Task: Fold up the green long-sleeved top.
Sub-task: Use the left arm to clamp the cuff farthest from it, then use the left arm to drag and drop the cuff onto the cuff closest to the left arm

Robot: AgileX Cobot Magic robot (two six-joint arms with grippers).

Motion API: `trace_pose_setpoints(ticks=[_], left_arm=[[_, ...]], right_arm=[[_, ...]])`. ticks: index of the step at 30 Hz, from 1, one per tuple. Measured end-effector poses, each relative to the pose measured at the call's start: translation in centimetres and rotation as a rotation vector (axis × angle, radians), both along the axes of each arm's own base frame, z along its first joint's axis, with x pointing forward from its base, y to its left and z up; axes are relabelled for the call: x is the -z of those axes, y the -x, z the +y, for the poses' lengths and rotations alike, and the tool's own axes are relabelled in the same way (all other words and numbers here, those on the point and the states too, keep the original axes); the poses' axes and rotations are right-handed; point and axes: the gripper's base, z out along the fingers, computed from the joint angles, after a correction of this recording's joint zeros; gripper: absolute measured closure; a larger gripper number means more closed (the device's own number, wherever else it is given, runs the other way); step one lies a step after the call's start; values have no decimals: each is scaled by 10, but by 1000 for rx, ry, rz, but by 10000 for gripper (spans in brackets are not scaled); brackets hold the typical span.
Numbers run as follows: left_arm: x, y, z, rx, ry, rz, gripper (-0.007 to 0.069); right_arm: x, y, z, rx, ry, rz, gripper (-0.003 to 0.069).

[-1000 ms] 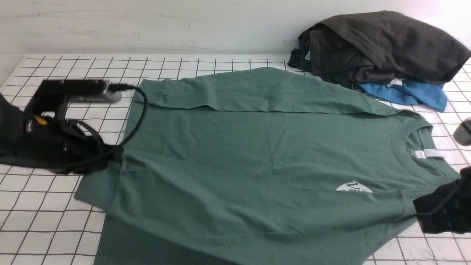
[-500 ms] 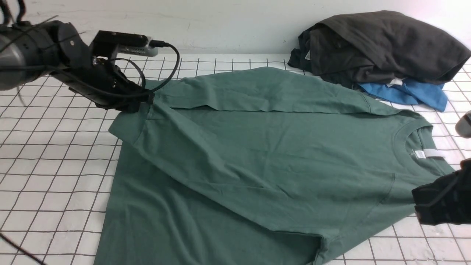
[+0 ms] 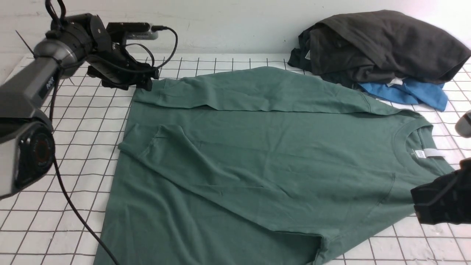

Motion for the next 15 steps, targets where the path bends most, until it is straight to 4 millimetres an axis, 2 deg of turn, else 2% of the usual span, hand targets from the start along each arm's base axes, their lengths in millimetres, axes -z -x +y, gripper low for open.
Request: trace_pose_setpoints(ticks=[1,3,7,8,9,12,14,15], left_arm=[[9,-2,0,-2,0,9,220],[19,-6,0,-3,-2,7,298],[15,-8,-1,0,-1,-10,491],[14,-8,-1,0,-1,-12,515],[10,-7,-1,10,-5,-6,581],[-11,-4,-2,27,-8,-13,617],[-40,3,-5,48,-9,-5,622],[-61,11,-6,64,-9,11,622]], right_arm=[[0,0,0,1,-3,1,673],[0,0,1,3,-10,2,673],[0,0,1,4,-13,3,673],[0,0,1,4,-13,3,673],[0,0,1,3,-13,3,673],[0,0,1,3,-12,2,673],[0,0,0,-3,-2,0,673],[0,0,0,-10,9,-3,673]])
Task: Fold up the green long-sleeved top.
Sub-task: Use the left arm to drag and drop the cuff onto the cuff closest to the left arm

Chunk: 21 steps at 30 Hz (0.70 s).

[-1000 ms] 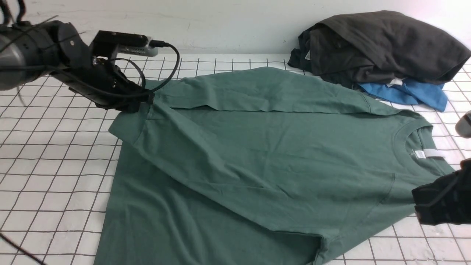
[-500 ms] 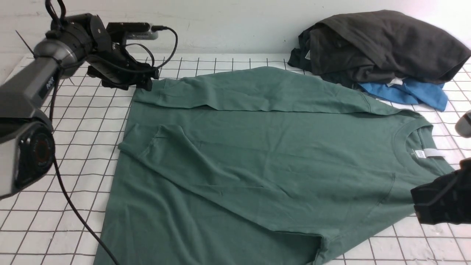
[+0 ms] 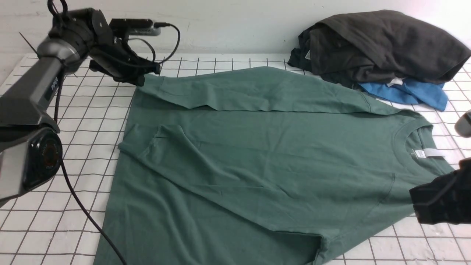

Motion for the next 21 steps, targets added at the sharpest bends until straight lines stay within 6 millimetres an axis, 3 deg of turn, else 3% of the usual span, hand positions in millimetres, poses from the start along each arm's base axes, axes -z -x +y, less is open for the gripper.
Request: trace_pose_setpoints(ticks=[2,3,4,5,6,8,12,16,18,20,21], left_arm=[[-33,13,-3,23,-4,7,622],[-36,15,-4,27,-4,11,622],[-59,25,-7,31,-17,-8,622],[-63,28,-8,32,-25,-3,622],[-80,42,-10,34,-50,0,622],[-86,59,-12,36,-77,48,622],[-65,87,-9,40,-101,198,622],[-1,117,-6,51,-123,455,601],[17,126,-5,55,-129,522,559],[20,128,-5,56,-135,536,527],[19,130,-5,57,-137,535,472]], right_arm=[[0,0,0,-7,11,-3,673],[0,0,0,-8,12,-3,673],[0,0,-1,-10,19,-6,673],[0,0,-1,-11,22,-7,673],[0,0,-1,-14,30,-9,673],[0,0,-1,-15,32,-8,673],[0,0,-1,-15,31,-10,673],[-2,-3,-1,-8,28,-52,673],[-3,-4,-1,-6,25,-64,673],[-3,-4,-1,-6,25,-67,673],[-3,-4,-1,-7,26,-67,673]])
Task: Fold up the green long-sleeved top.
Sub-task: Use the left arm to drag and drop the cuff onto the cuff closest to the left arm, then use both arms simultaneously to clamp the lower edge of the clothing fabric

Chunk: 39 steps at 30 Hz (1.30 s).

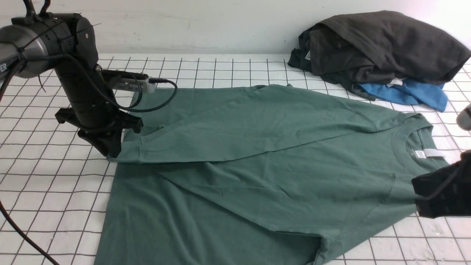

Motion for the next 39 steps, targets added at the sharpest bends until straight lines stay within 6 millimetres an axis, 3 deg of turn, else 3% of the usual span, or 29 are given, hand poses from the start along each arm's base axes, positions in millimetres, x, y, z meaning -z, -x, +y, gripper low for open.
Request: trace_pose_setpoints(ticks=[2,4,6,7,9,13,19,33,36,39], left_arm=[[-8,3,-2,-2,12,-19,373],[-28,14,-6,7,24,-59,269],[-35,24,-13,28,23,-67,228],[-47,42,-24,83,10,-82,200],[-50,68,-40,205,-19,-69,187],[-30,136,-66,569,-66,-20,195],[18,191,-56,848,-98,-21,202],[59,213,-47,1073,-99,-6,221],[60,211,-48,1113,-103,-26,291],[61,211,-49,1122,-99,-25,415]], right_arm=[[1,1,0,-2,1,9,673],[2,3,1,-16,10,31,673],[2,4,2,-36,21,36,673],[3,5,5,-68,35,36,673],[3,6,10,-124,50,28,673],[2,11,25,-266,73,4,673],[2,17,37,-380,76,-9,673],[2,18,38,-387,69,-11,673],[2,18,38,-388,69,-9,673],[2,18,38,-388,69,-8,673]])
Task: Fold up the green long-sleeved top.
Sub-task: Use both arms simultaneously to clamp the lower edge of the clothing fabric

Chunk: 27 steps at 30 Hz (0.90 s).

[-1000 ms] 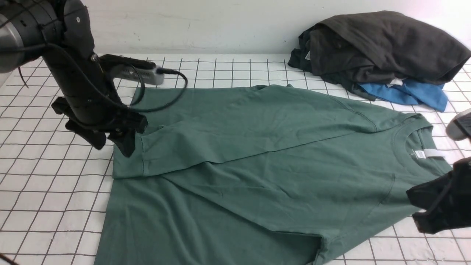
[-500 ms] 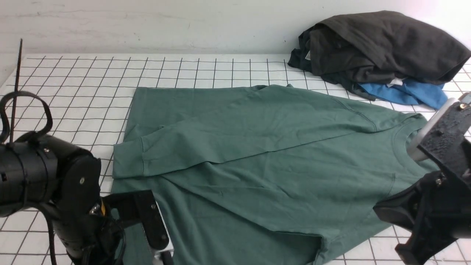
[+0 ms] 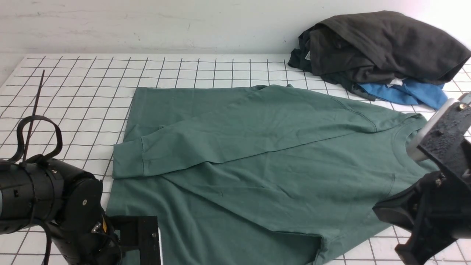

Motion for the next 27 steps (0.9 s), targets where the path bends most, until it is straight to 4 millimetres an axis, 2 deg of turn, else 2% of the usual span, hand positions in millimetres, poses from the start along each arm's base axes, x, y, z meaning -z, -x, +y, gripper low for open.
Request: trace_pose_setpoints(ticks=[1,2,3,5,6,9,10,11,12,13,15,17,19,20,23,27], left_arm=[[0,0,0,0,0,0,424],[0,1,-2,-2,5,0,504],[-1,1,-2,-3,7,-2,513],[-8,4,-7,-40,26,-25,601],[-8,4,-7,-44,26,-24,603],[-29,12,-5,-149,53,-70,623],[-30,13,-5,-161,53,-73,623],[-40,17,-1,-188,43,-102,623],[-41,17,-1,-194,45,-104,623],[-51,20,4,-220,42,-156,623],[-57,21,7,-241,40,-198,623],[-65,20,10,-278,44,-272,623],[-68,20,11,-299,47,-295,623],[-69,19,12,-317,48,-312,623],[-69,18,13,-343,42,-320,623],[-69,18,13,-351,43,-321,623]], right_arm=[[0,0,0,0,0,0,673],[0,0,0,0,0,1,673],[0,0,0,0,0,1,673],[0,0,0,-2,5,3,673],[0,1,0,-3,5,3,673],[-10,6,-2,-17,7,-21,673],[-11,6,-2,-18,8,-24,673],[-21,5,-3,-35,32,-56,673],[-23,4,-4,-40,43,-65,673],[-30,-1,-5,-60,104,-88,672],[-30,-9,-8,-80,193,-90,665],[-16,-26,-9,-114,343,-43,628],[-3,-36,-9,-134,410,4,593],[13,-47,-10,-163,497,52,549],[43,-64,-10,-217,620,138,417],[72,-82,-12,-286,749,179,283]])
